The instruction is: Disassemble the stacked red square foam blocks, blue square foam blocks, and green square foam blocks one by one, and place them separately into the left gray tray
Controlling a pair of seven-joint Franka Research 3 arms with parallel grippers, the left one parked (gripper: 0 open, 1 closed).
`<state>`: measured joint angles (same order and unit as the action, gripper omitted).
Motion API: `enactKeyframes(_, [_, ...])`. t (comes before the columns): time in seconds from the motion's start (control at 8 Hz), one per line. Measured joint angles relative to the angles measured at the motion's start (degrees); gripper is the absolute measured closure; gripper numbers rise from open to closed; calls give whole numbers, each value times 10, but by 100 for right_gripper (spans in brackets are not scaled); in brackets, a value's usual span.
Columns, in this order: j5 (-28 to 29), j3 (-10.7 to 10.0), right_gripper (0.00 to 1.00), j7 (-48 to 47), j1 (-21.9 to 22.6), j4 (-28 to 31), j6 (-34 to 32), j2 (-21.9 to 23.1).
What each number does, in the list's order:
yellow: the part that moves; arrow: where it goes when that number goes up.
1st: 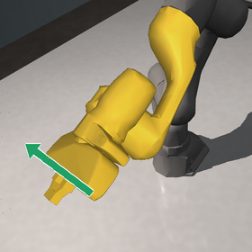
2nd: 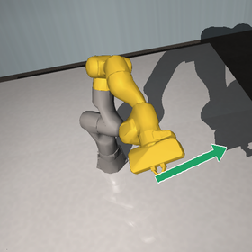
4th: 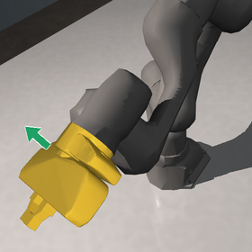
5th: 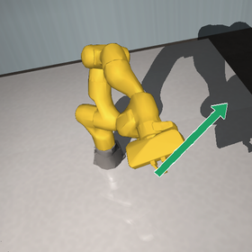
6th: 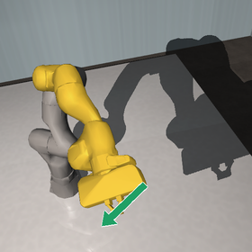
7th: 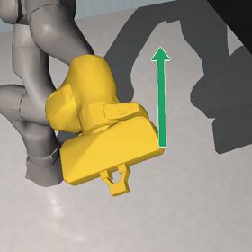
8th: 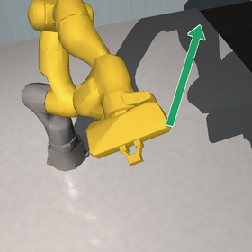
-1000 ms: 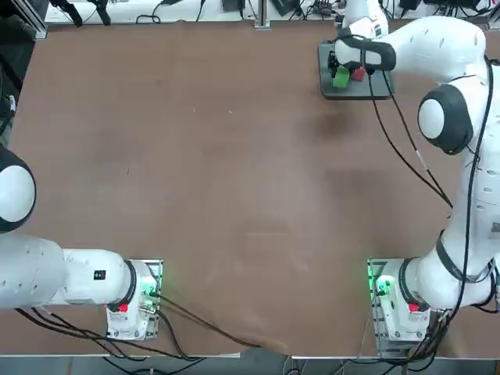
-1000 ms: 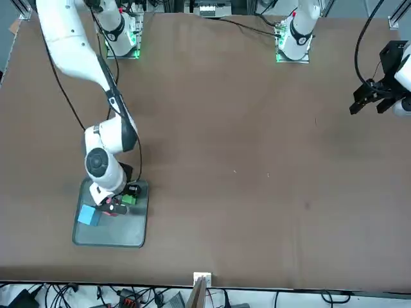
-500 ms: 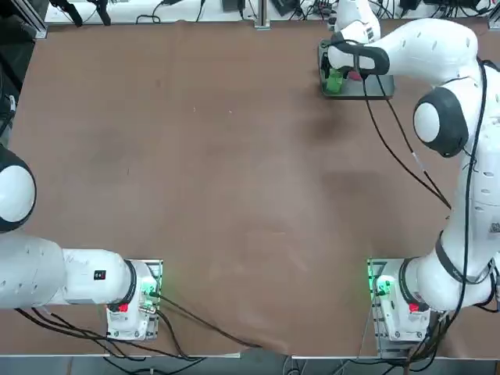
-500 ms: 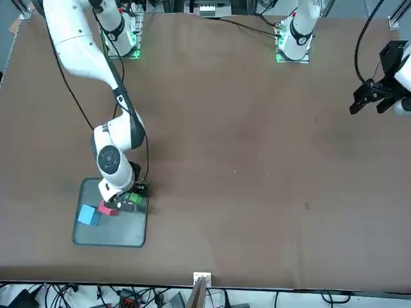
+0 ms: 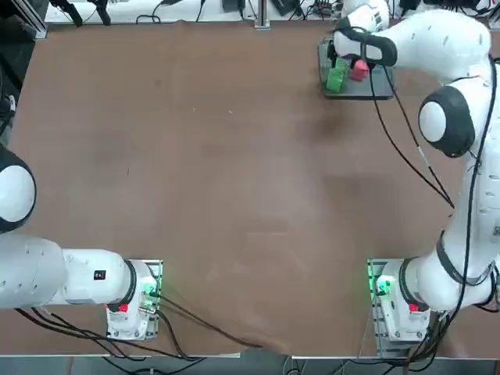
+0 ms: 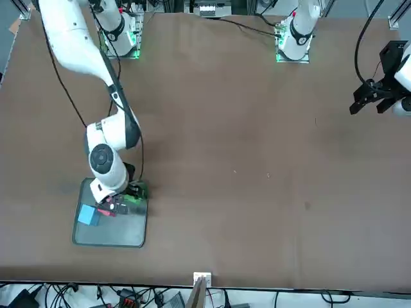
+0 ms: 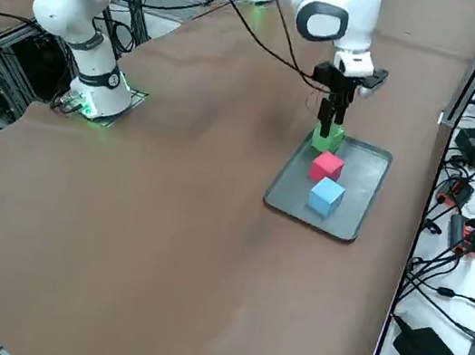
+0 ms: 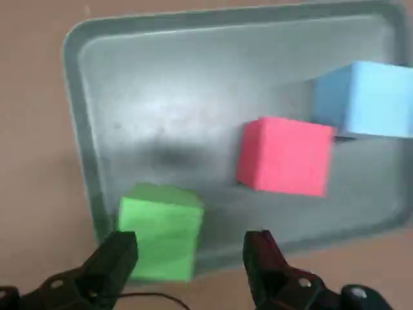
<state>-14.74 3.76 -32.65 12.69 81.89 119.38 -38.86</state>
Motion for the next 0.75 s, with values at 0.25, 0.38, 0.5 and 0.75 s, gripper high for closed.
enactKeyframes(0.25, [0, 5, 0, 2, 2, -26, -120, 51])
enactKeyframes(0.38, [9, 8, 0, 4, 3, -30, -155, 78])
enactKeyframes(0.5, [34, 8, 0, 20, 3, -32, -182, 104])
enactKeyframes(0.75, [97, 3, 0, 90, -10, -36, -260, 161])
